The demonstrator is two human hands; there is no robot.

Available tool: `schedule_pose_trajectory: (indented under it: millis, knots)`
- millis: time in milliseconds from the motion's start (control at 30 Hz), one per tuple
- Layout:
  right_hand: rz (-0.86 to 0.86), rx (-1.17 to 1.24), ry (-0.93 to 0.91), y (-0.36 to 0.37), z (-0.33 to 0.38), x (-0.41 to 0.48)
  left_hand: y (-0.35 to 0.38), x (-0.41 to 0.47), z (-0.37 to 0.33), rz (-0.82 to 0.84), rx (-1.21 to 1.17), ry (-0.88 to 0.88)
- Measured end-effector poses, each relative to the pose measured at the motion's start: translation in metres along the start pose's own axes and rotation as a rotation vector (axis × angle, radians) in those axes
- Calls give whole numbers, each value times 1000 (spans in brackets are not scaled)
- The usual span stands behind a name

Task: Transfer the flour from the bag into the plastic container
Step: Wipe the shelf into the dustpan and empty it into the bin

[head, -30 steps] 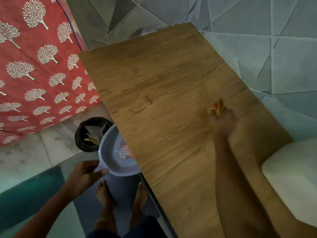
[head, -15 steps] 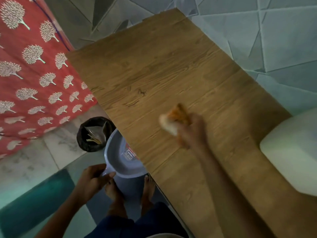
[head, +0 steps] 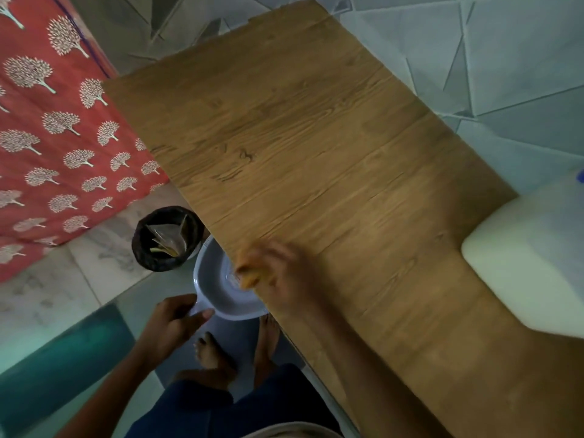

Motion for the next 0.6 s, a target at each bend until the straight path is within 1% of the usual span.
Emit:
schedule_pose_trajectory:
  millis: [33,67,100,133,167,200,233,267,300,333,367,433,467,533,600]
  knots:
    - [31,85,-7,6,12,-3,1,-2,-2,8,-4,8]
    - [24,203,7,9,18,-9,0,-3,-3,11,-13,5]
    - [6,294,64,8,23,-17,-1,-4,-3,9,-17,1]
    - [-96,355,125,-3,22,-27,-1,-5,-3,5,-11,9]
    - [-249,385,177,-22,14,-38,0,-7,-4,7,-4,15]
    - [-397,353,221,-47,-2,-50,2,-8,-4,7,1,20]
    - [-537,267,256,-75,-20,-66,4,-11,-4,11,6,23]
    - [-656,97,285,-103,-39,-79,6,-13,-4,19,6,27]
    - [-726,-126,321,-124,-58,-91,7,-15,-1,27,14,33]
    - [-762,-324,386,-142,-81,-98,9,-16,0,34,22,44]
    - [-783,-444,469,-154,-104,-106,11,-19,3,42,34,49]
    - [-747,-469,635,-159,-142,-111,14,-23,7,56,37,50]
    - [-702,-457,671,-148,-149,-109,17,-26,10,63,37,58]
    - [-606,-428,637,-115,-142,-94,23,-30,13,69,50,88]
    - [-531,-356,434,-68,-103,-69,28,-35,14,72,47,113]
Point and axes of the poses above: each hand's wrist, its own x-axis towards the middle knuckle, its own y-axis out of the palm, z = x × y, the point moved 6 cm from there along x, towards the middle knuckle, and after that the axes turned 8 degrees about -y, right-handed, at the moved point
